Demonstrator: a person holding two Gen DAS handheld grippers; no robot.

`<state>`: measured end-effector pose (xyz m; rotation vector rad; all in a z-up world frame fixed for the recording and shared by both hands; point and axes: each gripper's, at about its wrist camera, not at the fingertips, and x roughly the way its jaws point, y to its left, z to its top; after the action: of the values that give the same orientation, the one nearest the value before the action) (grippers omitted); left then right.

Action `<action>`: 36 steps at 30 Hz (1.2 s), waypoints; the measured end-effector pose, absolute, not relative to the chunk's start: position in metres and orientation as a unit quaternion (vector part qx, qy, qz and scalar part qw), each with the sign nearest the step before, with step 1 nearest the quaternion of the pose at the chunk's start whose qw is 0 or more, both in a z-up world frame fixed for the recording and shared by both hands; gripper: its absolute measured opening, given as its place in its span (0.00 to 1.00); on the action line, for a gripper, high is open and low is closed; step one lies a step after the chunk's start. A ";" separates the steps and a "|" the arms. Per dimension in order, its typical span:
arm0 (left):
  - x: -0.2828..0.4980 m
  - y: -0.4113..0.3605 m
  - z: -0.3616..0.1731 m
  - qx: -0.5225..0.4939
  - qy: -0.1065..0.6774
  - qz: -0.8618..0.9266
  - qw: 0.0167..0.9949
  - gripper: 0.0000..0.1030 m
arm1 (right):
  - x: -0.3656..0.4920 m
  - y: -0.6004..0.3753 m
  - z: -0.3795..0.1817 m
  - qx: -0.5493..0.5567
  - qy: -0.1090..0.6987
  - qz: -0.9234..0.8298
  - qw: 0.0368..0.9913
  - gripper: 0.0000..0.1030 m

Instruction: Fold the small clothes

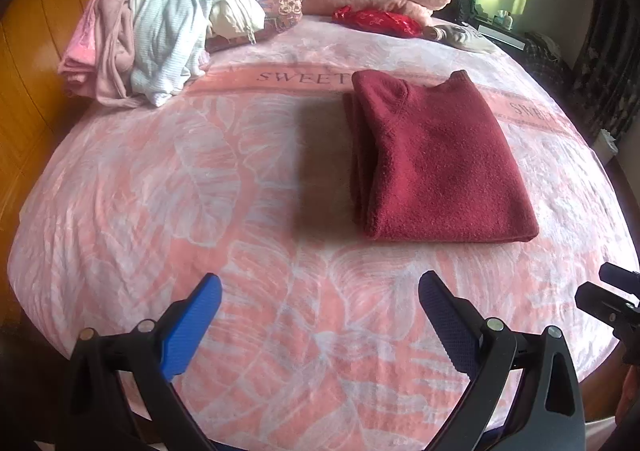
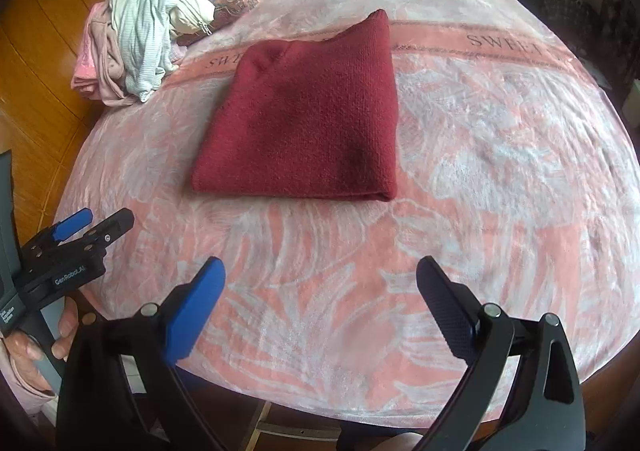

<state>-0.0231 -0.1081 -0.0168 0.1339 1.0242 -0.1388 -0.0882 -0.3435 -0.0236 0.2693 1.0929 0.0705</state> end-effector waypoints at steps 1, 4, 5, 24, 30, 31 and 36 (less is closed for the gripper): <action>-0.024 -0.109 -0.017 0.065 0.490 -0.068 0.867 0.96 | -0.088 -0.345 -0.024 0.128 0.518 0.034 0.845 0.93; -0.026 -0.112 -0.019 0.068 0.492 -0.071 0.865 0.96 | -0.089 -0.347 -0.024 0.136 0.518 0.034 0.844 0.93; -0.025 -0.112 -0.019 0.067 0.493 -0.072 0.865 0.96 | -0.089 -0.348 -0.024 0.138 0.518 0.034 0.843 0.93; -0.031 -0.116 -0.013 0.067 0.483 -0.080 0.869 0.96 | -0.090 -0.341 -0.029 0.134 0.528 0.040 0.838 0.93; -0.034 -0.120 -0.010 0.077 0.466 -0.082 0.877 0.96 | -0.090 -0.340 -0.031 0.132 0.530 0.041 0.836 0.93; -0.035 -0.121 -0.009 0.079 0.463 -0.084 0.879 0.96 | -0.090 -0.339 -0.031 0.133 0.531 0.041 0.836 0.93; -0.036 -0.123 -0.009 0.077 0.468 -0.089 0.876 0.96 | -0.091 -0.338 -0.031 0.133 0.531 0.040 0.836 0.93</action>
<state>-0.0356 -0.1234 -0.0090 0.1615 0.9771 -0.1853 -0.0907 -0.3385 -0.0307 0.2826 1.1251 0.0855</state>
